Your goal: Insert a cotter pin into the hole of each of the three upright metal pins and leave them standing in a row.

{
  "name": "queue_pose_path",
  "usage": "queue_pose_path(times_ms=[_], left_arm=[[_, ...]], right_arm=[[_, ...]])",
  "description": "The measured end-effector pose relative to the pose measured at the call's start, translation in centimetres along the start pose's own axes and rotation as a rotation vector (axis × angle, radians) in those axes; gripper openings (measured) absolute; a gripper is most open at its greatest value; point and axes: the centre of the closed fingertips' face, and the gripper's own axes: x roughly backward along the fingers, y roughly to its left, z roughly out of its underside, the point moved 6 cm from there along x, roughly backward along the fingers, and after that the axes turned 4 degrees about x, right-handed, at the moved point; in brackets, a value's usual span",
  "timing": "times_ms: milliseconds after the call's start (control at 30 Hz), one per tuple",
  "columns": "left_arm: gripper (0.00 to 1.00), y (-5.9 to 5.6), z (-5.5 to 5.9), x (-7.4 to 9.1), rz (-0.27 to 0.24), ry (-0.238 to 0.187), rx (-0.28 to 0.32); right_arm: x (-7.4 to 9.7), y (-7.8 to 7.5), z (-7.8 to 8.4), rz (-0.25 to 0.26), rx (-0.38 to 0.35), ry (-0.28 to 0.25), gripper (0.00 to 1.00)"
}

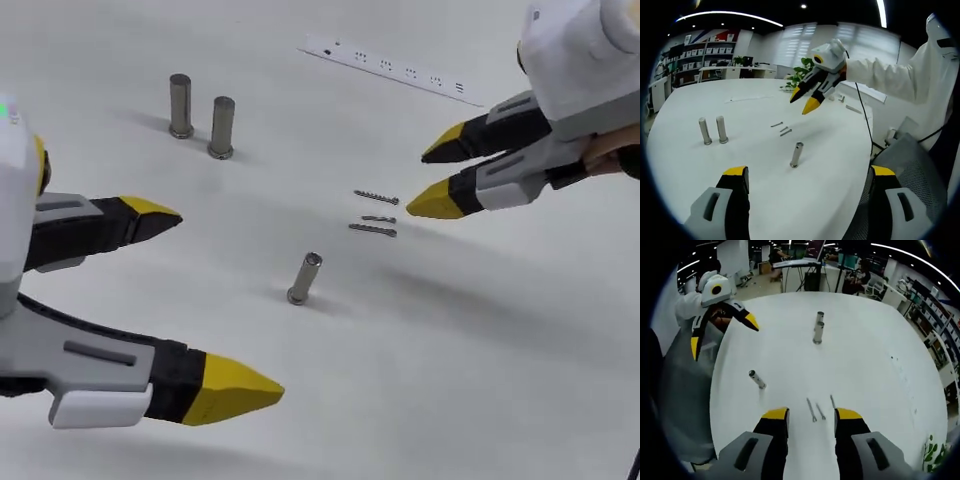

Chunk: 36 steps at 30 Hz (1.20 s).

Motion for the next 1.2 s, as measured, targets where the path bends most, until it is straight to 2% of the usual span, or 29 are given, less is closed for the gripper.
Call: queue_pose_path(times_ms=[67, 100, 167, 400, 600, 700, 800, 900, 1067, 1200], left_arm=[[0.99, 0.1, -0.5, 0.2, -0.011, -0.023, 0.001], [0.99, 0.2, -0.7, 0.3, -0.013, -0.03, 0.003], [0.99, 0.3, -0.9, 0.4, -0.022, -0.037, 0.008], [0.99, 0.4, -1.5, 0.6, -0.02, -0.07, 0.032], [0.99, 0.2, -1.4, 0.7, -0.023, -0.061, 0.024], [0.99, 0.0, -1.3, 0.5, -0.018, -0.058, 0.023], [0.99, -0.1, -1.1, 0.4, -0.017, -0.046, 0.022], [0.99, 0.0, -1.0, 0.4, -0.023, -0.038, 0.03], [0.99, -0.1, -1.1, 0.5, -0.019, -0.057, 0.035], [0.99, -0.1, -1.0, 0.4, -0.026, -0.05, 0.026]], right_arm=[[-0.7, -0.4, 0.0, -0.004, 0.017, 0.023, 0.24], [-1.2, -1.1, 0.1, -0.007, 0.02, 0.028, 0.22], [-1.9, -1.7, 0.2, -0.017, 0.028, 0.043, 0.22], [-3.5, -1.8, 0.7, -0.065, 0.055, 0.111, 0.1], [-4.8, -1.9, 1.6, -0.106, 0.069, 0.146, 0.06], [-5.3, -2.0, 2.1, -0.111, 0.077, 0.187, 0.07], [-5.5, -2.0, 2.2, -0.129, 0.067, 0.19, 0.06], [-6.1, -2.5, 2.7, -0.137, 0.069, 0.204, 0.06], [-6.5, -2.8, 3.2, -0.144, 0.062, 0.224, 0.06], [-6.8, -2.8, 3.6, -0.146, 0.068, 0.244, 0.06]])
